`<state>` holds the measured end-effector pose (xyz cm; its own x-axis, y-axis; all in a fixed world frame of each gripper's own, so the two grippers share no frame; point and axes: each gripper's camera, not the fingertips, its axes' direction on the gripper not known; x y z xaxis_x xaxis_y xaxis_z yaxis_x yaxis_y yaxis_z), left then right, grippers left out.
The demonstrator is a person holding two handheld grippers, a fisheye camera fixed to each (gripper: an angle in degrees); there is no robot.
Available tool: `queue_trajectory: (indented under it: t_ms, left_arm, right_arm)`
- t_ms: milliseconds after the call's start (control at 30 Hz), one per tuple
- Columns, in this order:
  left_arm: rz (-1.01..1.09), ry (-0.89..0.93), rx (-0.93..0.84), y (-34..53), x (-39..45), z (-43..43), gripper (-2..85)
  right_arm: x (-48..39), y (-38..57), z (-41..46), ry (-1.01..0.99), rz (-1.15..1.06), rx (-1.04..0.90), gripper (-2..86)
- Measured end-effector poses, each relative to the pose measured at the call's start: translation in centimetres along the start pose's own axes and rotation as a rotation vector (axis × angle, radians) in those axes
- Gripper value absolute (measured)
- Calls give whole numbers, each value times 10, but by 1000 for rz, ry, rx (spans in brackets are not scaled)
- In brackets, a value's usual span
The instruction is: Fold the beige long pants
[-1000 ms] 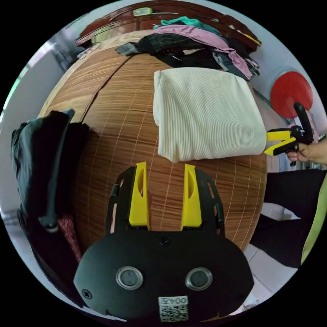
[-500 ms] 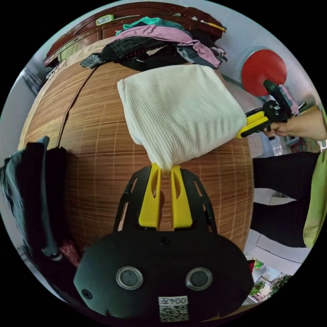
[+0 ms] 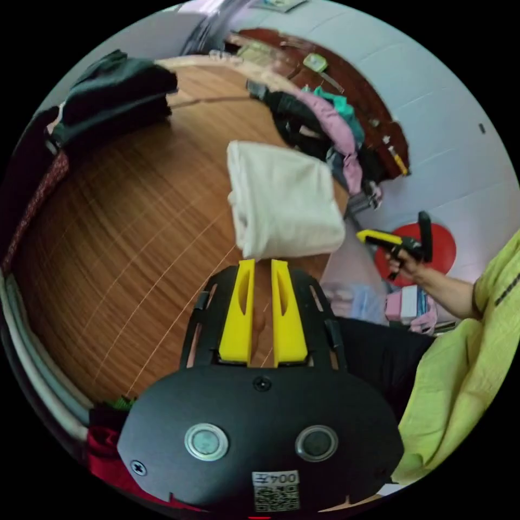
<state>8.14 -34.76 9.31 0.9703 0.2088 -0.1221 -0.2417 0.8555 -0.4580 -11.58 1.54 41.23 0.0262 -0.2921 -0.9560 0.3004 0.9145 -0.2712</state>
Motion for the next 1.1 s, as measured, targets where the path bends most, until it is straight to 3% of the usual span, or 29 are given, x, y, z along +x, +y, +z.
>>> queue_trajectory:
  t_ms: [200, 300, 467, 600, 700, 833, 967, 1033, 1100]
  left_arm:
    - [201, -35, 5, -58, 35, 52, 9]
    - [106, -154, -58, -64, -2, 87, 5]
    - [4, -76, -53, -61, -44, 97, 4]
    - [-27, 15, -20, -74, -41, 50, 2]
    - [2, 41, 122, -83, -24, 6, 2]
    - [15, -66, 226, -124, -19, 9, 2]
    - [1, -123, 222, -180, -40, 34, 2]
    - [-19, -196, 93, -210, -65, 62, 2]
    - [-71, -118, 110, -216, -90, 66, 2]
  right_arm:
    - [-57, -43, 27, 9, -150, 37, -7]
    - [-44, -51, 74, 76, -163, -100, -7]
    - [-12, -45, 99, -91, -133, -90, -6]
    - [30, -50, 72, -313, -25, -105, 5]
    - [57, -49, 29, -264, 2, 48, 22]
    - [82, -82, 29, -188, -29, 141, 60]
    - [108, -120, 77, -96, -79, 71, 26]
    - [119, -126, 108, -69, -105, -11, 7]
    - [133, -122, 128, -64, -109, -26, 1]
